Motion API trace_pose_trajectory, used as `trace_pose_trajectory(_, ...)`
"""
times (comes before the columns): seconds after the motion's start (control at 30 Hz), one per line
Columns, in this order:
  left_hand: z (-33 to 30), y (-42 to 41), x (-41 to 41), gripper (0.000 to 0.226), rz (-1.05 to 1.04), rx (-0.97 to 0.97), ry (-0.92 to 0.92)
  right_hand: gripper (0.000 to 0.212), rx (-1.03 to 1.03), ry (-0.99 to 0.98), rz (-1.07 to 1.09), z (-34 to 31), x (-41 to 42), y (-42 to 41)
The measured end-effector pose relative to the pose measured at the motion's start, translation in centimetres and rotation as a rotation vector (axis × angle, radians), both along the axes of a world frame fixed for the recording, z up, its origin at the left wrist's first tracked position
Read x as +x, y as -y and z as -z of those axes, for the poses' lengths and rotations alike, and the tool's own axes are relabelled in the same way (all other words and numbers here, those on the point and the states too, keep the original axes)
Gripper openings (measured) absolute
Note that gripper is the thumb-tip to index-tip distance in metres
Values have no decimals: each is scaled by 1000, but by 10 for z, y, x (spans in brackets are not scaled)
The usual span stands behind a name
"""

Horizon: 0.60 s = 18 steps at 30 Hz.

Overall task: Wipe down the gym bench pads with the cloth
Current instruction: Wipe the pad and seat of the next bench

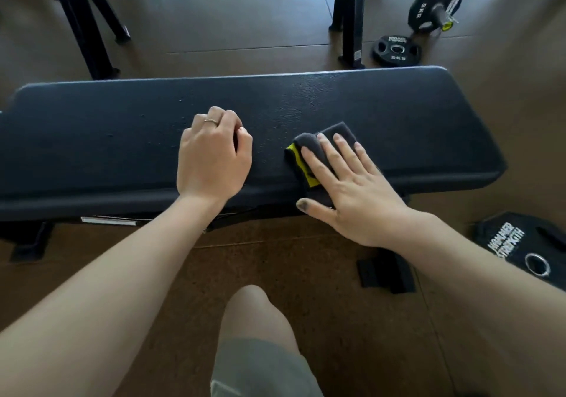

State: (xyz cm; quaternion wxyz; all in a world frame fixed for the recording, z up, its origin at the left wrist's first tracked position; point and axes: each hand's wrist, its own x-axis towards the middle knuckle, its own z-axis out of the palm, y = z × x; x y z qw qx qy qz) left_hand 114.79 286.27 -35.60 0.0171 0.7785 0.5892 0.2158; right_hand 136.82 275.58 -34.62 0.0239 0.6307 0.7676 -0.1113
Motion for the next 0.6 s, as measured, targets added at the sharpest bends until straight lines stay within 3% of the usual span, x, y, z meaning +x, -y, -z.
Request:
trace_pose_trajectory(0.2,0,-1,-1,35,3,-9,22,61,7,-78,88,3,-9,-49)
trace_pose_trajectory(0.33,0,-1,-2,35,-2,-12,21,60,-8,-70,154,4,-27,-91)
trace_pose_trajectory(0.6,1,-1,0,30,-9,-8,20,59,61,-97,-44,3,-26,-9)
